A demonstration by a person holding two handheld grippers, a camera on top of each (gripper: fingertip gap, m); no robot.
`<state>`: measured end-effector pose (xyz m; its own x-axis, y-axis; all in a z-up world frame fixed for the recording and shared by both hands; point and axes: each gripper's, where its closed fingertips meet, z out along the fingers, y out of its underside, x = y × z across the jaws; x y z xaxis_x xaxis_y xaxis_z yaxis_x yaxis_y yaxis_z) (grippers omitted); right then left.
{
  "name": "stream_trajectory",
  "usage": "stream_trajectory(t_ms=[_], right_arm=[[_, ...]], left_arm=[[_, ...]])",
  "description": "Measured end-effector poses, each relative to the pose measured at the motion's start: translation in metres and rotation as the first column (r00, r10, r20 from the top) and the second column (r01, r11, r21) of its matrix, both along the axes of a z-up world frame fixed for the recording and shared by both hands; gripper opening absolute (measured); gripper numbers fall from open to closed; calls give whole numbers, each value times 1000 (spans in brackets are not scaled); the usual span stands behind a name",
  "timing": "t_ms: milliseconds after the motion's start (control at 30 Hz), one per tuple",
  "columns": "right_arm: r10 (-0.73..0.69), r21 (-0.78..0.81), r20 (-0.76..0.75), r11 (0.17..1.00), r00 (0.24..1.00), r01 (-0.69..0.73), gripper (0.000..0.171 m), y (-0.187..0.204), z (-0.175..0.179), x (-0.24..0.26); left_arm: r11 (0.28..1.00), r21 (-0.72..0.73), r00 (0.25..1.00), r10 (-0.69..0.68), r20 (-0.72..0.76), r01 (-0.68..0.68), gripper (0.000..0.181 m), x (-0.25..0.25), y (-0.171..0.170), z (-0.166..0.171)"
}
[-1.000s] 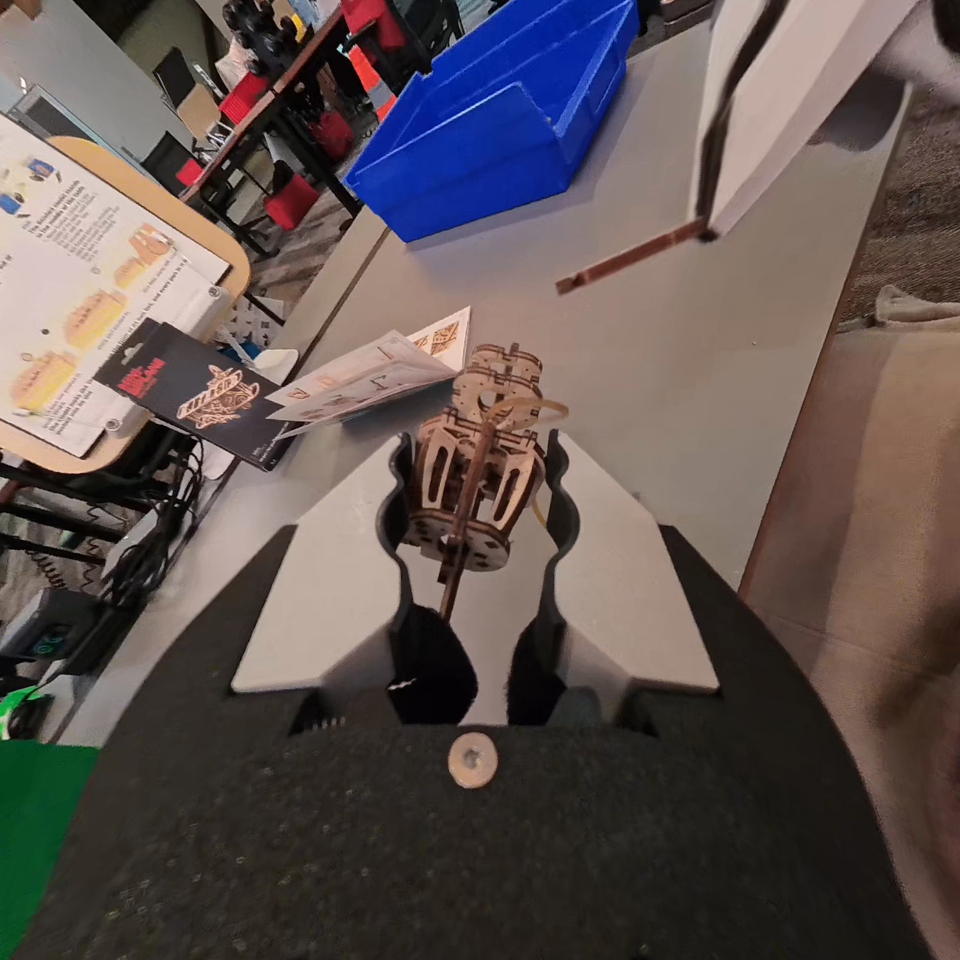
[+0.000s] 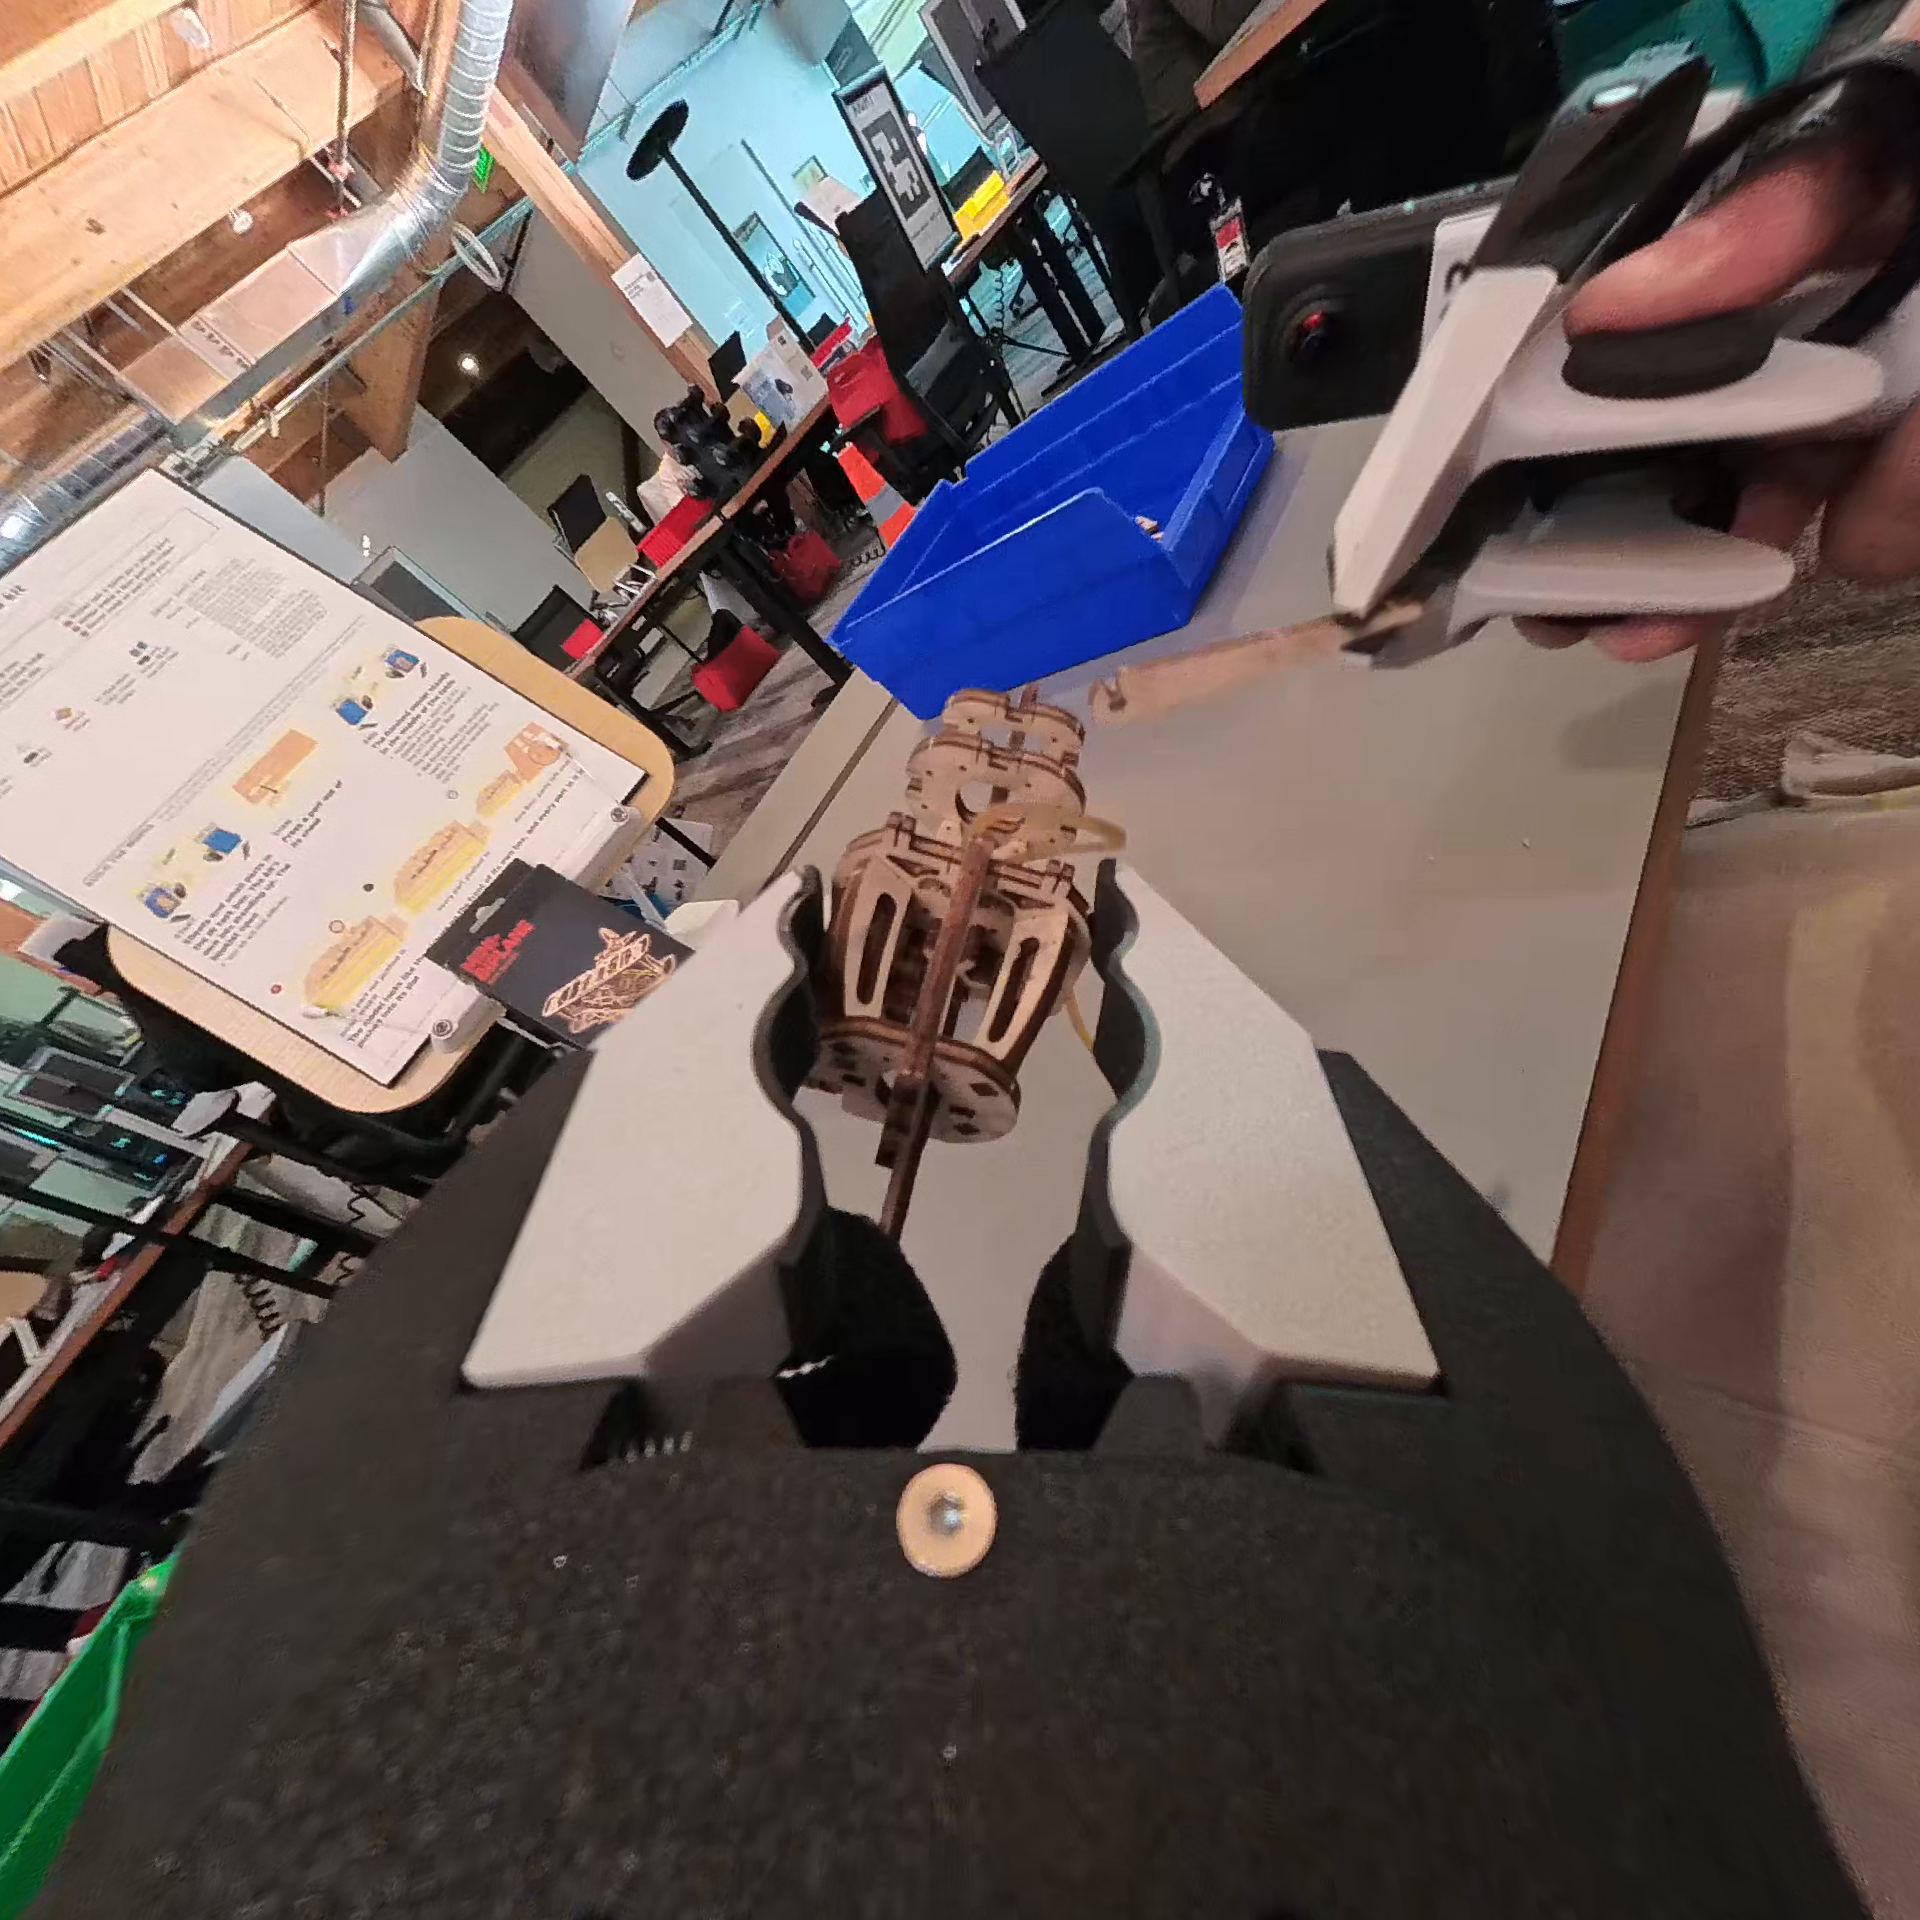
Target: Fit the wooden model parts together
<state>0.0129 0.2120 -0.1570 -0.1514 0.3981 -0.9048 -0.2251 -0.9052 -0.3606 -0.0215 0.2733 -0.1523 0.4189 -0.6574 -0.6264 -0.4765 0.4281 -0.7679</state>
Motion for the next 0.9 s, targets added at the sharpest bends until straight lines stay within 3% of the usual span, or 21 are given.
stream_trajectory(t_ms=[167, 267, 367, 900], right_arm=[[-52, 122, 195, 992, 979, 29, 2, 2, -12, 0], [-144, 285, 363, 958, 921, 37, 3, 4, -15, -3], [-151, 346, 474, 938, 867, -25, 3, -2, -21, -6], [-37, 298, 409, 950, 912, -95, 3, -16, -19, -21]], left_arm=[[1000, 17, 1000, -10, -24, 11, 50, 2, -3, -3], [999, 28, 999, -18, -49, 19, 50, 4, -5, -6], [999, 28, 997, -24, -78, 26, 50, 7, -6, -12], [996, 61, 983, -47, -179, 59, 50, 16, -16, -26]])
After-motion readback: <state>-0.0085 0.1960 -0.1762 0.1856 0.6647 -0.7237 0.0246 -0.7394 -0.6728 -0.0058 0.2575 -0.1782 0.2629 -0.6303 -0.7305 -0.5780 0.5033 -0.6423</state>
